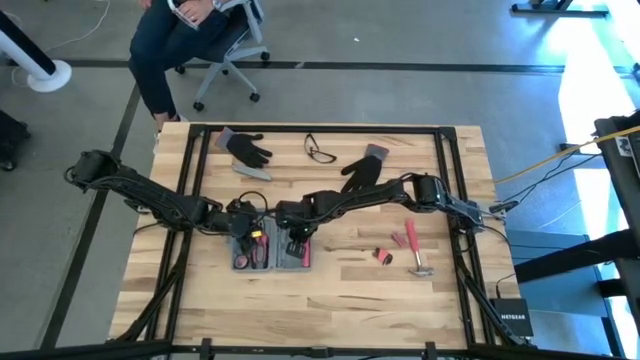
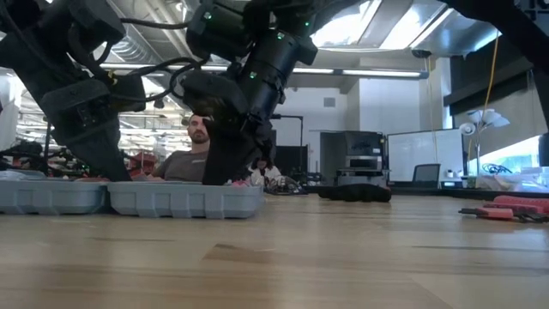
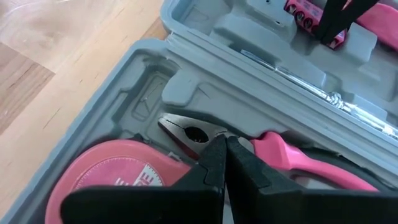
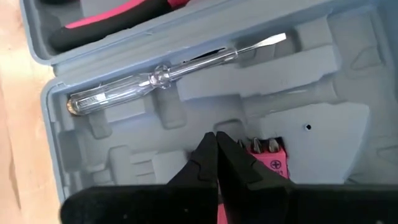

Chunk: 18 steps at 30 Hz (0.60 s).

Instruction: Prefit tool cases

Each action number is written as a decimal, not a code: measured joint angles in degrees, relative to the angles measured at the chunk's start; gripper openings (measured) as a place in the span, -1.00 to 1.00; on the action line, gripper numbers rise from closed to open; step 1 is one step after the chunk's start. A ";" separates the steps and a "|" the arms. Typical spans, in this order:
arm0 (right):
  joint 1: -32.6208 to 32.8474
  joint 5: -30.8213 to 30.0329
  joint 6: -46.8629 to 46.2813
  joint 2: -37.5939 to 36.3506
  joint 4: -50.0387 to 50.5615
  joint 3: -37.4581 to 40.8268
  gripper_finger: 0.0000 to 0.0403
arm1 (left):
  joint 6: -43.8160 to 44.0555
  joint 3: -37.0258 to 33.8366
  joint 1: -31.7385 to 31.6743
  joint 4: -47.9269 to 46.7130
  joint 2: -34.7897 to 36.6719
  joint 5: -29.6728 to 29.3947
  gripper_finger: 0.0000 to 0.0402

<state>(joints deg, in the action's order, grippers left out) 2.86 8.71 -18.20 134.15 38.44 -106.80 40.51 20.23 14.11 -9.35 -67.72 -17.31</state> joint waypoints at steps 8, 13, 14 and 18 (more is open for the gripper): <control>-2.03 -1.37 0.35 -3.09 0.66 -2.04 -1.00 | -0.13 -0.02 0.00 -0.23 0.00 -0.59 -1.00; -2.09 -0.57 0.17 -2.37 2.33 -0.47 -1.00 | -0.28 -0.02 0.00 -0.23 0.00 -0.77 -1.00; -2.03 -0.24 0.02 -2.37 2.48 -0.12 -1.00 | -0.15 -0.02 0.00 -0.23 0.00 -0.81 -1.00; -1.91 1.51 0.00 -2.39 2.03 1.37 -1.00 | -0.28 -0.02 0.00 -0.23 0.00 -0.86 -1.00</control>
<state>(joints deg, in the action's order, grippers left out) 0.96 10.22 -18.20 131.76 40.47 -105.43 40.24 20.21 14.11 -9.58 -67.72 -18.17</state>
